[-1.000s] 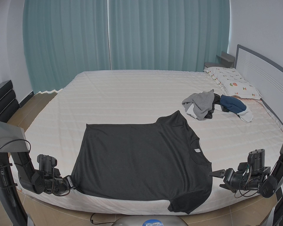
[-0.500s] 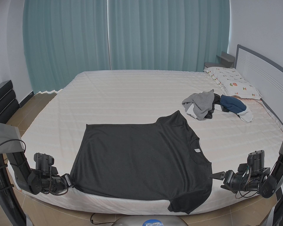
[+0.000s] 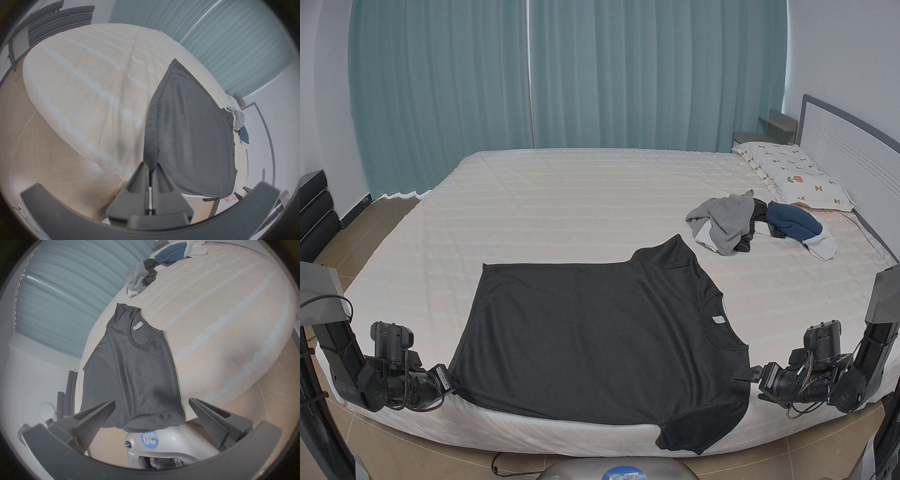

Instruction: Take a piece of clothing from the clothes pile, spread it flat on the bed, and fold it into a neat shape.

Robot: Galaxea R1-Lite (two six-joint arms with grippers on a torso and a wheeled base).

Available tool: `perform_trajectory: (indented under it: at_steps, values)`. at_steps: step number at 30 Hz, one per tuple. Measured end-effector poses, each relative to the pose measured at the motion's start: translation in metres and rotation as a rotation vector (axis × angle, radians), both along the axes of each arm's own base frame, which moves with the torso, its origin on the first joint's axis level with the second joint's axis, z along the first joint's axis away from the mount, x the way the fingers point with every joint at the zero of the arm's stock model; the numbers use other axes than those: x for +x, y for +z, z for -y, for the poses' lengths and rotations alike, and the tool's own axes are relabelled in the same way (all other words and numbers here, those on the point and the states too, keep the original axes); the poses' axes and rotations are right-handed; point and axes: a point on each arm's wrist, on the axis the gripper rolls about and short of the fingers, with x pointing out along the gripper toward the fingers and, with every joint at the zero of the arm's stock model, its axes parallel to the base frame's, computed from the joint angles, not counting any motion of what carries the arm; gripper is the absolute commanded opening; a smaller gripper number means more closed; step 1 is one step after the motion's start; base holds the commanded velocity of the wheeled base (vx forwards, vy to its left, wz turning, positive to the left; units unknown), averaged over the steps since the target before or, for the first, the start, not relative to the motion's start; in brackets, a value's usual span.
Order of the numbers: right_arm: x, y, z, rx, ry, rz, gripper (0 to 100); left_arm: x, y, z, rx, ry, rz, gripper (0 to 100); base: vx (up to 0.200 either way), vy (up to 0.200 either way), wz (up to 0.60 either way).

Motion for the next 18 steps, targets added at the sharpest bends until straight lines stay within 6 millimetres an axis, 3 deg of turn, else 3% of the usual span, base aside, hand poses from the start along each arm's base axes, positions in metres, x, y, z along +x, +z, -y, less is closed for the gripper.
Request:
perform_trajectory:
  at_steps: [4,5,18]
  values:
    - [0.013,-0.009,-0.002,-0.005,-0.006,-0.003,100,0.0,0.0,0.0,-0.001,0.001,0.0,0,0.0,0.0,0.0]
    - [0.016,-0.011,-0.001,-0.008,-0.01,-0.004,0,0.0,0.0,0.0,-0.002,0.001,0.0,0,0.0,0.0,0.0]
    - [0.057,-0.021,-0.005,-0.041,-0.045,0.011,0,0.0,-0.001,0.0,-0.001,0.002,-0.002,0,0.0,0.0,0.0]
